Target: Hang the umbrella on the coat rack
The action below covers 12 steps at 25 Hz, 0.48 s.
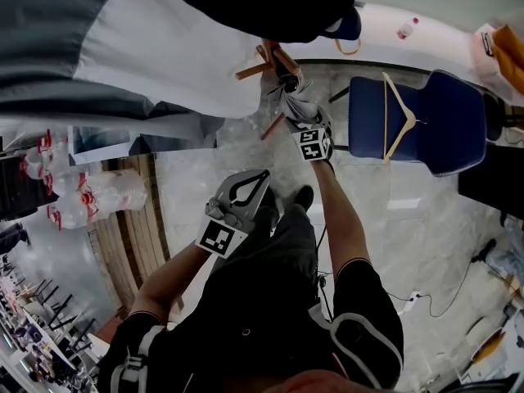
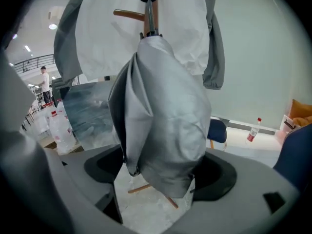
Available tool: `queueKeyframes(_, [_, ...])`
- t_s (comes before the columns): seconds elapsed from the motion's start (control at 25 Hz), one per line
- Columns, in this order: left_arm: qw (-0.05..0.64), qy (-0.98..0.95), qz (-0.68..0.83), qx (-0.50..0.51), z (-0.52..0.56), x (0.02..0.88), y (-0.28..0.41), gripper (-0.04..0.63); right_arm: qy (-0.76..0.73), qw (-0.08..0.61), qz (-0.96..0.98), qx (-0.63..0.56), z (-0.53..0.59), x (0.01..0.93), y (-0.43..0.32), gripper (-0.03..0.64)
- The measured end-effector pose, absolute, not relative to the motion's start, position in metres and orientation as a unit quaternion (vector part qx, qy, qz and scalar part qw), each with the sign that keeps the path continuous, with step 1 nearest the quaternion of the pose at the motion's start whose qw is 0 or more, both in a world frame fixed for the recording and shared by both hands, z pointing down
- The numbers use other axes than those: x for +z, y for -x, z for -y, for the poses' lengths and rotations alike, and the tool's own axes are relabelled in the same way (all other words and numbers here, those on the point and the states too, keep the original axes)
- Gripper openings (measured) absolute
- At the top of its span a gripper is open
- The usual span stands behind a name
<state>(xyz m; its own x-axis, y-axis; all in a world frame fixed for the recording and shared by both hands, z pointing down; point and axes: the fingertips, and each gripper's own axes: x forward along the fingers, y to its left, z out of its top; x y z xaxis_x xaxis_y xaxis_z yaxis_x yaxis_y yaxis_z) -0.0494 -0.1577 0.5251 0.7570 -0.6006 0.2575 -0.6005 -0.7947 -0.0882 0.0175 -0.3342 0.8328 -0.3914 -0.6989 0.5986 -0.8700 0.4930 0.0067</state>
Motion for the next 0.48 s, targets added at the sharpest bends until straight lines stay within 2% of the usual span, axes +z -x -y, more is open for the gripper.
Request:
queueKeyframes(0.24, [-0.009, 0.936, -0.326, -0.131, 0.156, 0.522, 0.049, 0.000, -0.503, 0.253, 0.815, 0.135, 0.328, 0.806, -0.030, 0.469])
queueKeyframes(0.48, [-0.028, 0.932, -0.346, -0.105, 0.159, 0.514, 0.051, 0.000, -0.499, 0.232, 0.827, 0.114, 0.321, 0.778, -0.032, 0.468])
